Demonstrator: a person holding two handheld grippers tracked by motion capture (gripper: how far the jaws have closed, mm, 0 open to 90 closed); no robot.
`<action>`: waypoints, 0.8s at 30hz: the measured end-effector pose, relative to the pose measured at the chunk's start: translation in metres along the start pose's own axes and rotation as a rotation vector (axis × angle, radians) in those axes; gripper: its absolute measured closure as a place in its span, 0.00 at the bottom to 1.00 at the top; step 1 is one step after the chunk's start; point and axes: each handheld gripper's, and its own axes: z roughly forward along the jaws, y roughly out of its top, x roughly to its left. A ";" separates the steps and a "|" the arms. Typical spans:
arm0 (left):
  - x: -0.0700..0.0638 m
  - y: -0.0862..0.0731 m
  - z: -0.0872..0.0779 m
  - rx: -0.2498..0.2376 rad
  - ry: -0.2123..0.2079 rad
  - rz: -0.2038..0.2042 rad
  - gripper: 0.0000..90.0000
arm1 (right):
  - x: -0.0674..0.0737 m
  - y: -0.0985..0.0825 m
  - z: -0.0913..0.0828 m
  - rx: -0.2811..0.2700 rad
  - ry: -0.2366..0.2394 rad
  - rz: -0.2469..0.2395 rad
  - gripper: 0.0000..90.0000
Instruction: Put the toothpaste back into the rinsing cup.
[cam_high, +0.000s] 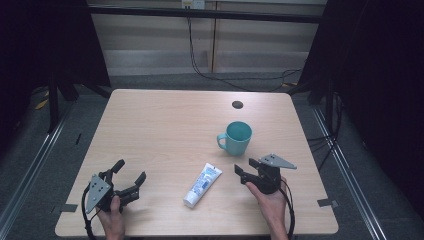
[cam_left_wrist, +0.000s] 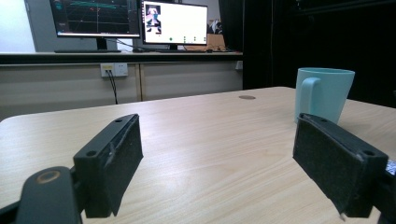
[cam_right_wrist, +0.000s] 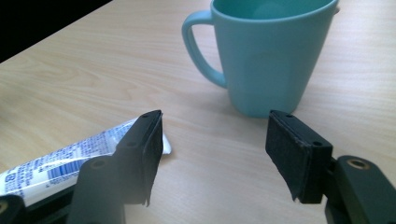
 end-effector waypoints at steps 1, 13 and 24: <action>0.000 0.000 0.000 0.002 -0.001 0.002 0.17 | 0.001 0.001 0.001 0.007 0.005 0.004 0.41; 0.000 0.000 0.000 0.002 0.000 0.003 0.17 | 0.019 0.015 0.011 0.132 0.050 0.052 0.42; 0.000 0.000 0.000 0.002 0.000 0.003 0.17 | 0.032 0.030 0.019 0.199 0.072 0.078 0.38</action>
